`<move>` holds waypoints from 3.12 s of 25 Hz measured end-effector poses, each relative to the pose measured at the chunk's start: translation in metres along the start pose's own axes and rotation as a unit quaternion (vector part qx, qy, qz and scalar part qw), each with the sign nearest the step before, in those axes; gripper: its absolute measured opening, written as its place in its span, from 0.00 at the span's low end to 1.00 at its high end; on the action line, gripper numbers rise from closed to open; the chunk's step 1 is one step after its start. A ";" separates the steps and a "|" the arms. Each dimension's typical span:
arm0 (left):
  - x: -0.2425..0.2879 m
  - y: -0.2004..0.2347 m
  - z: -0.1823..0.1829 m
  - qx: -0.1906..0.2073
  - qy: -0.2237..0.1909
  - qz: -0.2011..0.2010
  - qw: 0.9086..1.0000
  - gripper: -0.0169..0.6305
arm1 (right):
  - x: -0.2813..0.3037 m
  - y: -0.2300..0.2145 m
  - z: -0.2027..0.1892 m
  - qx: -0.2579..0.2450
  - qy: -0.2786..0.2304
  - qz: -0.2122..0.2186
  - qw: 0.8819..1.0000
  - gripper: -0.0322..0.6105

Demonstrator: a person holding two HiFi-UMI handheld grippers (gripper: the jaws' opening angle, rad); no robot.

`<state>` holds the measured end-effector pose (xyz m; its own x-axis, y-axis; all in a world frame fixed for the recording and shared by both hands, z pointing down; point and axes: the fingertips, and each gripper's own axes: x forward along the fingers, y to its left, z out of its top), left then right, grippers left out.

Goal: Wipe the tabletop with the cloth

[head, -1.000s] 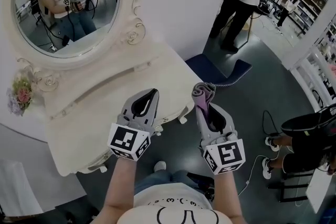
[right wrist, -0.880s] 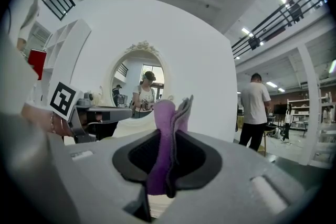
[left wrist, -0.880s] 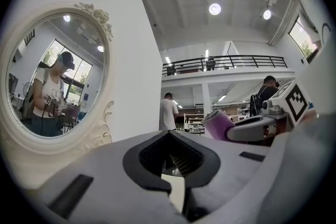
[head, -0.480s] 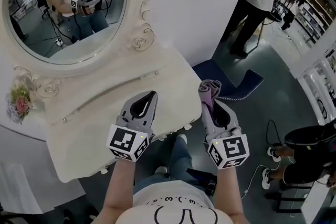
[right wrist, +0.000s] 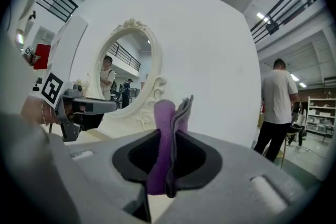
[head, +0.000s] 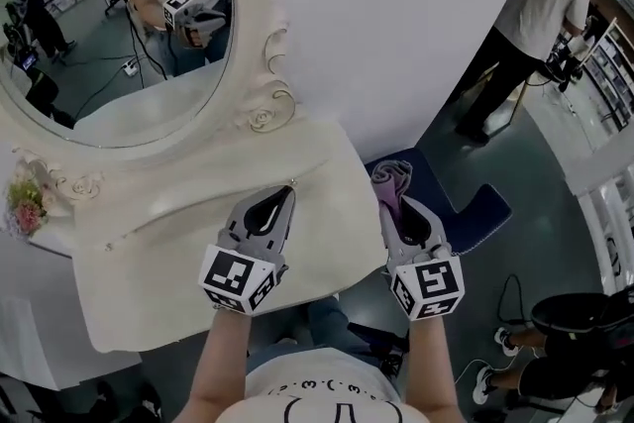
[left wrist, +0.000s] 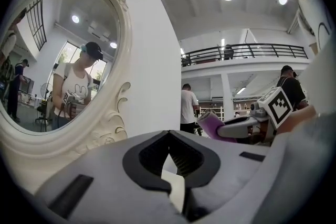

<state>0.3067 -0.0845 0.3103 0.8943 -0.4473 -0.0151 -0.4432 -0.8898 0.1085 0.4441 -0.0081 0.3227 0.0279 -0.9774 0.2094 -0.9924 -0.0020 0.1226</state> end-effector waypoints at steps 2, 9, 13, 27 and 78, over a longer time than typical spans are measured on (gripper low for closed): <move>0.022 0.007 -0.005 0.001 0.006 0.011 1.000 0.02 | 0.026 -0.021 -0.007 -0.010 0.011 0.017 1.000 0.17; 0.078 0.035 -0.029 -0.011 0.036 0.064 0.997 0.02 | 0.120 -0.066 -0.030 -0.067 0.045 0.112 0.990 0.17; 0.100 0.046 -0.044 -0.017 0.055 0.086 0.995 0.02 | 0.167 -0.075 -0.048 -0.121 0.069 0.165 0.976 0.17; 0.120 0.071 -0.089 -0.028 0.116 0.124 0.985 0.02 | 0.306 -0.056 -0.166 -0.420 0.138 0.339 0.831 0.17; 0.060 0.017 -0.100 -0.056 0.119 0.025 0.991 0.02 | 0.019 0.013 -0.258 -0.255 0.357 0.611 0.659 0.15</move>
<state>0.3586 -0.1175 0.4110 0.8669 -0.4438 0.2271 -0.4889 -0.8460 0.2128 0.4625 0.0281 0.5785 -0.5247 0.1664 0.8348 -0.1616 0.9434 -0.2897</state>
